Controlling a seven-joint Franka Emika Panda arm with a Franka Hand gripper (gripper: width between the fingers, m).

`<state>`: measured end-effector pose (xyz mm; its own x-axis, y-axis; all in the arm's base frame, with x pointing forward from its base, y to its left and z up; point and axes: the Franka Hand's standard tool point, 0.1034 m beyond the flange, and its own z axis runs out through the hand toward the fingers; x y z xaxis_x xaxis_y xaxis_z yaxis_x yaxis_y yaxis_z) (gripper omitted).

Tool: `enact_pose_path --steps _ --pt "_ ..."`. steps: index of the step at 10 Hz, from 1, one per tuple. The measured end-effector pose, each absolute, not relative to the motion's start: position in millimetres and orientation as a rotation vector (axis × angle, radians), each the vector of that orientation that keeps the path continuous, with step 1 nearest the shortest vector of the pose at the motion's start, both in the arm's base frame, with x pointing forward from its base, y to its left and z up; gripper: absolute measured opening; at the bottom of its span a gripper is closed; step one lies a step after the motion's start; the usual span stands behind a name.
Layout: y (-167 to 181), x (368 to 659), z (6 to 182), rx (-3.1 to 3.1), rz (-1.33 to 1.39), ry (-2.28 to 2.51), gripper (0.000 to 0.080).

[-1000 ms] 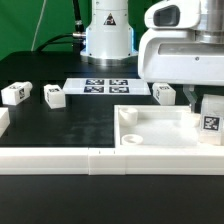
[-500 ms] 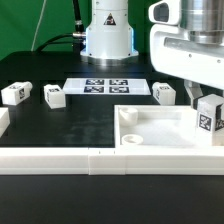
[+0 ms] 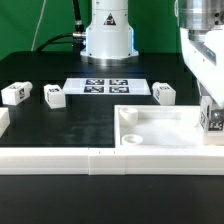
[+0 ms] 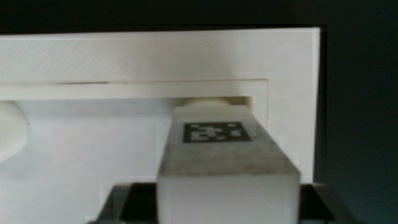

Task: Assemble one leg

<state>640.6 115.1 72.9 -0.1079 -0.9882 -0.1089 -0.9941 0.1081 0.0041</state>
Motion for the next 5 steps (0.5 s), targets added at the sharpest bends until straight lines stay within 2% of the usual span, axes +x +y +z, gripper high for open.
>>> enact_pose_path --steps 5 --pt "116.3 640.7 73.6 -1.729 0.145 2.528 0.0291"
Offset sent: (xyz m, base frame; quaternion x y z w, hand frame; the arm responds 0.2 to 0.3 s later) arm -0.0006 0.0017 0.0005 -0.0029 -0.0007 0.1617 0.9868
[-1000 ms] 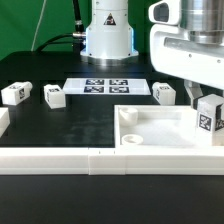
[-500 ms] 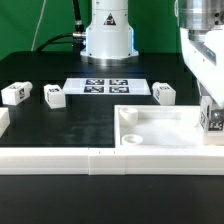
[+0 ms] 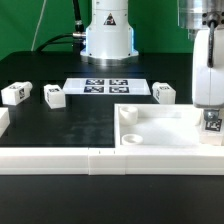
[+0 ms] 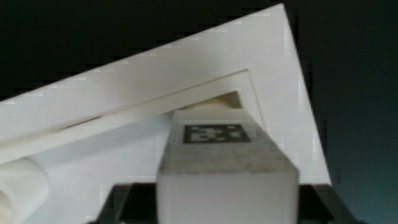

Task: Assemble one leg

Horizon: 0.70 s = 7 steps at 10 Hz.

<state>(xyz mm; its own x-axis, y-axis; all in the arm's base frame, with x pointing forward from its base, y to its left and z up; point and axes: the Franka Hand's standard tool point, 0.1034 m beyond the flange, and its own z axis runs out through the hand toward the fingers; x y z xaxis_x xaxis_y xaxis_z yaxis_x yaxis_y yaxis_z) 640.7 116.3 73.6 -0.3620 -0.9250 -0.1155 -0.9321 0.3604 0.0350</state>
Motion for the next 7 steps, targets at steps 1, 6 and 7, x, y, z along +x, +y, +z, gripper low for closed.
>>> enact_pose_path --steps 1,6,7 --pt "117.5 640.4 73.4 -1.745 0.150 2.511 0.0375" --pt "119.2 639.7 72.3 -1.784 0.149 2.484 0.0643" --pt "119.3 639.6 72.0 -1.785 0.149 2.484 0.0643"
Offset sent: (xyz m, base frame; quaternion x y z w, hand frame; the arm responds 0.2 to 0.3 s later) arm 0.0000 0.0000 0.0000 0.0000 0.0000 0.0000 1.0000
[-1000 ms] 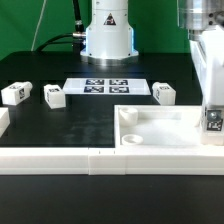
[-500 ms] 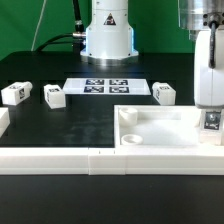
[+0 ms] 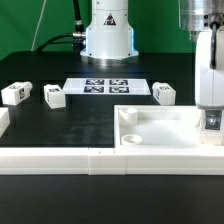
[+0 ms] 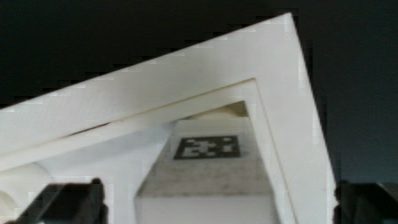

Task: Assemble one leg

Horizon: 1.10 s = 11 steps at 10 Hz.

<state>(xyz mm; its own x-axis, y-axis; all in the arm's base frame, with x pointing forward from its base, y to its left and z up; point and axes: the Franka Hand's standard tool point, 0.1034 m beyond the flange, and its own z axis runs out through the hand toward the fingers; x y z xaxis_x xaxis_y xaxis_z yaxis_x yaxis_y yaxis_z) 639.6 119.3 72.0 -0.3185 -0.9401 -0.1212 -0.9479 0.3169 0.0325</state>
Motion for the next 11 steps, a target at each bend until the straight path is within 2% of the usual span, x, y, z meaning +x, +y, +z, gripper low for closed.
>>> enact_pose_path --steps 5,11 --pt "116.4 640.5 72.4 -2.022 0.137 2.284 0.0649" --pt "121.1 642.2 74.9 -2.832 0.059 1.162 0.0649"
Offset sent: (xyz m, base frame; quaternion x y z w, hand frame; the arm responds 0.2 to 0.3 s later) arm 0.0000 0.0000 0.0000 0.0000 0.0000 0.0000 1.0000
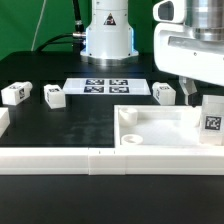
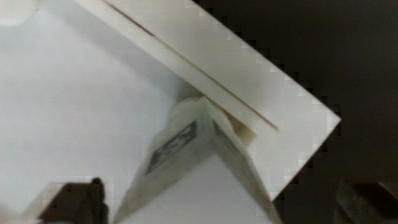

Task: Assemble one leg

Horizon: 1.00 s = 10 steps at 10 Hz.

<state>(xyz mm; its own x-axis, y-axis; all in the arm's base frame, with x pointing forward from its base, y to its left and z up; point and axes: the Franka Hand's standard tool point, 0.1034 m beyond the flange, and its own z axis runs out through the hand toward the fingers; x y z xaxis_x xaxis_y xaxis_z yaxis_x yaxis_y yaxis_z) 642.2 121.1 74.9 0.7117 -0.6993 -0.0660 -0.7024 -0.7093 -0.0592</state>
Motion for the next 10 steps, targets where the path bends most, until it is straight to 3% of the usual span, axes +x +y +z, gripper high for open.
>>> enact_pose_path --steps 4,6,7,8,10 --pt "111.0 644.6 73.2 -2.974 0.036 0.735 0.0649" --pt "111.1 644.5 73.1 -2.973 0.036 0.740 0.0387" --pt "111.1 644.6 73.1 -2.972 0.035 0.740 0.0387" --pt "111.0 644.6 73.1 -2.972 0.035 0.741 0.0290" --pt "111.1 644.6 73.1 -2.961 0.037 0.784 0.0290"
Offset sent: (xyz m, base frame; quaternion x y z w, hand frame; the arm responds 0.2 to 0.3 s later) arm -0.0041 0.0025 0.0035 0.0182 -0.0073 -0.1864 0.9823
